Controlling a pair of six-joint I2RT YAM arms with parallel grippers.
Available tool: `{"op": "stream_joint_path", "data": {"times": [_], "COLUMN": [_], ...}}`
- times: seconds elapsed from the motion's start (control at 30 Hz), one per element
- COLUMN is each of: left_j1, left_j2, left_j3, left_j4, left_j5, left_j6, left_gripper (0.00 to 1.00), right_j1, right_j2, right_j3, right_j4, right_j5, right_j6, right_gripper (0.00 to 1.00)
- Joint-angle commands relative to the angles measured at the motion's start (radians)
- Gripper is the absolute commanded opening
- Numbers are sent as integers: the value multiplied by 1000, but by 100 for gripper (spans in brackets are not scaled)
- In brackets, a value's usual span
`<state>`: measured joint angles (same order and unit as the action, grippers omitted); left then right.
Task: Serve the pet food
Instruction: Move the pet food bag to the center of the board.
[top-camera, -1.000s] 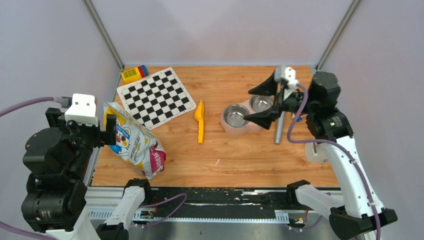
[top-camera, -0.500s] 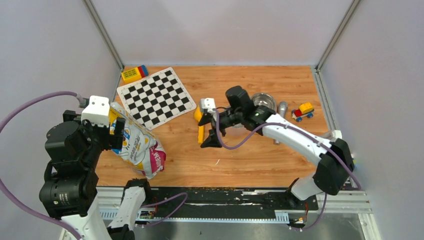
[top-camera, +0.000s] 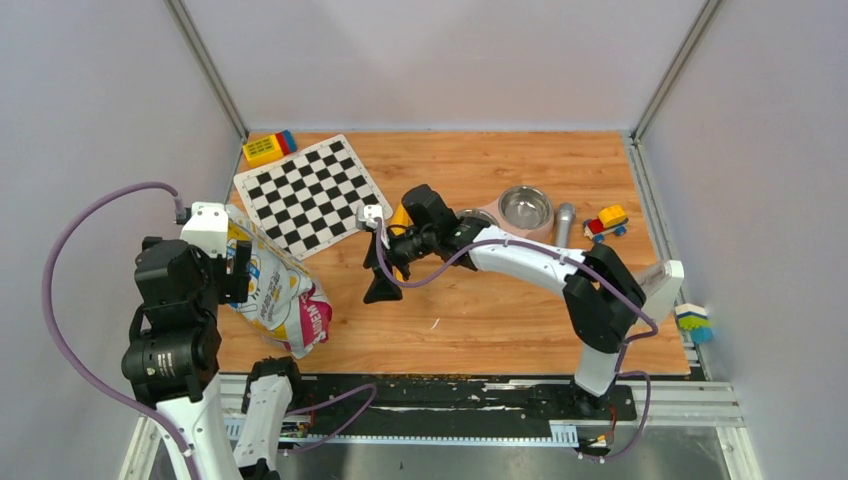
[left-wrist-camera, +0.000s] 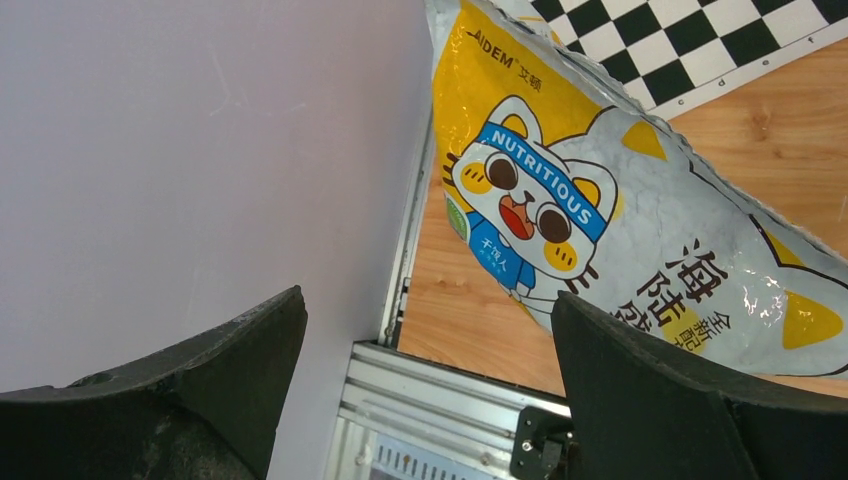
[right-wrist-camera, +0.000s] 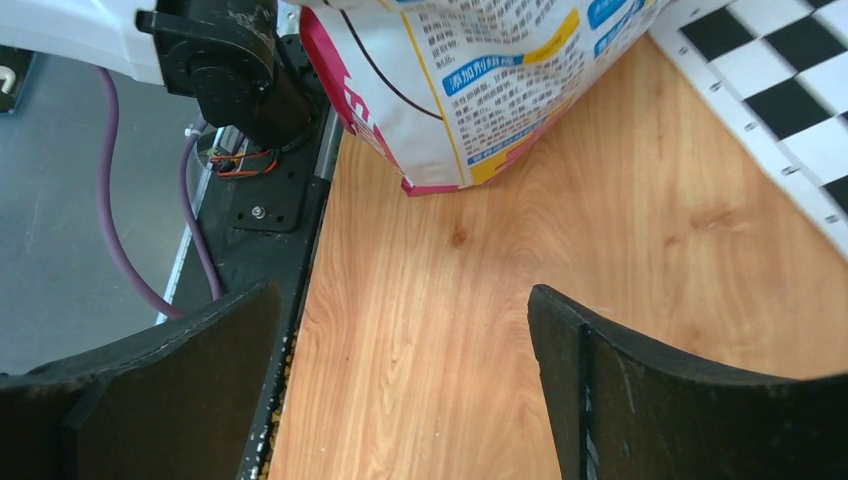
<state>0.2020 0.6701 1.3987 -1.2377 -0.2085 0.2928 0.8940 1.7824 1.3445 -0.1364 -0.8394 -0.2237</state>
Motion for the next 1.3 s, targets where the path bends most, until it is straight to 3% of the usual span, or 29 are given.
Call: {"op": "stream_joint_path", "data": {"times": [0.0, 0.33, 0.63, 1.17, 1.27], "left_j1": [13, 13, 18, 66, 72], "left_j2": [-31, -9, -22, -48, -45], "left_j3": [-41, -65, -136, -110, -111], "left_j4": [73, 56, 83, 63, 62], "left_j5": [6, 26, 58, 167, 165], "left_j6": [-26, -31, -54, -105, -108], "left_gripper": [100, 100, 100, 100, 100], "right_j1": [22, 120, 136, 162, 162], "right_j2": [51, 199, 268, 309, 301], "right_j3": [41, 142, 206, 291, 290], "right_j4": [110, 66, 48, -40, -50], "right_j5": [-40, 24, 19, 68, 46], "right_j6": [139, 129, 165, 141, 137], "right_gripper": [94, 90, 85, 53, 52]}}
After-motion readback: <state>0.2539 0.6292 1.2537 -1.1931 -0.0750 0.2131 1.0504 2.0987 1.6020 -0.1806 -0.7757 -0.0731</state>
